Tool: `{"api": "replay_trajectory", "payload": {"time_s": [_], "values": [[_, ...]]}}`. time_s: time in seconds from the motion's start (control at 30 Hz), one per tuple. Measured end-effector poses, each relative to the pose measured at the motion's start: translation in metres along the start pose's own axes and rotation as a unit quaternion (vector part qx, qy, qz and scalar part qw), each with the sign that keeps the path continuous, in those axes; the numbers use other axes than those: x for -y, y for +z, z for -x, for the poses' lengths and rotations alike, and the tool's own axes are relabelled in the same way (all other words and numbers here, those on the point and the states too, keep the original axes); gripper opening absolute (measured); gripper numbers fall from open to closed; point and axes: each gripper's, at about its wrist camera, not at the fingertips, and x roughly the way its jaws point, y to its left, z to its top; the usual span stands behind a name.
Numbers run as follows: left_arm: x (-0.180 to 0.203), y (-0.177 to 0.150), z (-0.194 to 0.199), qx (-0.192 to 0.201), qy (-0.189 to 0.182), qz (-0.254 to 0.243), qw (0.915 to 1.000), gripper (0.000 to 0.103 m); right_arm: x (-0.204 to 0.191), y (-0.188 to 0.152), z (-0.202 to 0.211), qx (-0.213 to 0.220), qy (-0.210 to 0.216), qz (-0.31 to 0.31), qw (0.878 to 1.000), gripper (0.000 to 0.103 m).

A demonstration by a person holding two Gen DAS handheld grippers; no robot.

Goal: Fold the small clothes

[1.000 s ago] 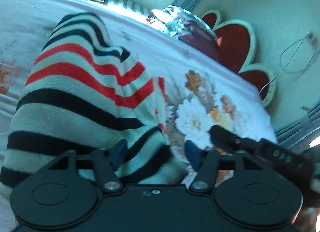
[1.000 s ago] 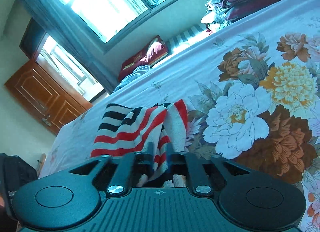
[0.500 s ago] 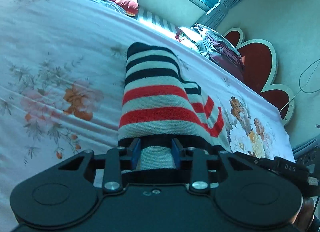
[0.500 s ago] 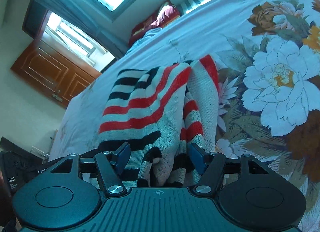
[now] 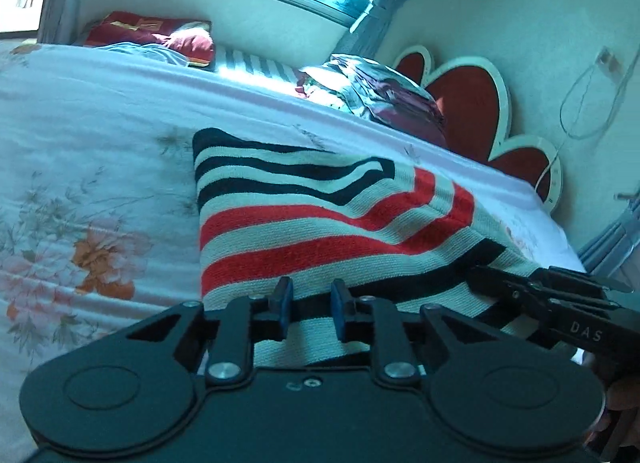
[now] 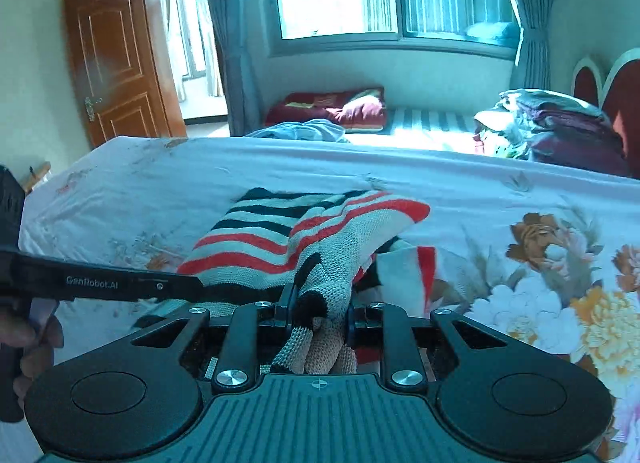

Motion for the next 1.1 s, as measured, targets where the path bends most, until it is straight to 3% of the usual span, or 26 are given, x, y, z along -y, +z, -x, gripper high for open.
{"api": "replay_trajectory", "payload": {"time_s": [0.03,0.1,0.2,0.3,0.4,0.53,0.57,0.6,0.7,0.83,0.97,1.0,1.03,1.1], "values": [[0.007,0.002,-0.011,-0.023,0.015,-0.024,0.9993,0.020,0.007,-0.009,-0.006,-0.013,-0.002,-0.015,1.000,0.022],[0.016,0.010,-0.023,-0.049,0.019,-0.053,0.9972,0.021,0.022,-0.030,-0.043,-0.092,-0.002,-0.055,0.994,0.023],[0.014,0.022,-0.028,-0.078,0.009,-0.070,0.9945,0.022,0.045,-0.028,-0.041,-0.084,0.026,-0.130,0.988,0.026],[0.006,0.027,-0.024,-0.083,-0.006,-0.064,0.9945,0.022,0.054,-0.016,-0.029,-0.048,0.020,-0.138,0.989,0.041],[-0.001,0.036,-0.020,-0.056,-0.015,-0.063,0.9963,0.027,0.082,0.000,-0.040,-0.038,0.018,-0.184,0.982,0.042],[0.002,0.046,-0.032,-0.060,-0.011,-0.080,0.9949,0.027,0.113,0.017,-0.077,-0.062,0.026,-0.242,0.968,0.041],[0.002,0.047,-0.036,-0.066,-0.007,-0.087,0.9940,0.029,0.118,0.020,-0.081,-0.063,0.030,-0.248,0.966,0.036],[0.003,0.047,-0.039,-0.072,0.005,-0.095,0.9929,0.028,0.118,0.024,-0.084,-0.057,0.037,-0.242,0.968,0.006],[0.004,0.043,-0.042,-0.077,0.044,-0.125,0.9882,0.025,0.101,0.036,-0.074,-0.008,0.047,-0.169,0.984,0.007],[0.003,0.042,-0.044,-0.079,0.050,-0.123,0.9880,0.025,0.100,0.021,-0.110,-0.085,0.017,-0.155,0.984,0.007],[0.004,0.042,-0.042,-0.079,0.049,-0.130,0.9871,0.023,0.101,0.021,-0.102,-0.086,0.016,-0.164,0.982,0.007],[0.006,0.042,-0.036,-0.074,0.045,-0.128,0.9879,0.023,0.099,0.023,-0.096,-0.084,0.014,-0.165,0.983,0.014],[0.008,0.040,-0.026,-0.062,0.033,-0.129,0.9892,0.025,0.098,0.025,-0.087,-0.081,0.012,-0.167,0.983,0.032],[0.015,0.033,-0.006,-0.044,0.006,-0.122,0.9915,0.027,0.094,0.026,-0.062,-0.063,0.025,-0.164,0.984,0.045]]}}
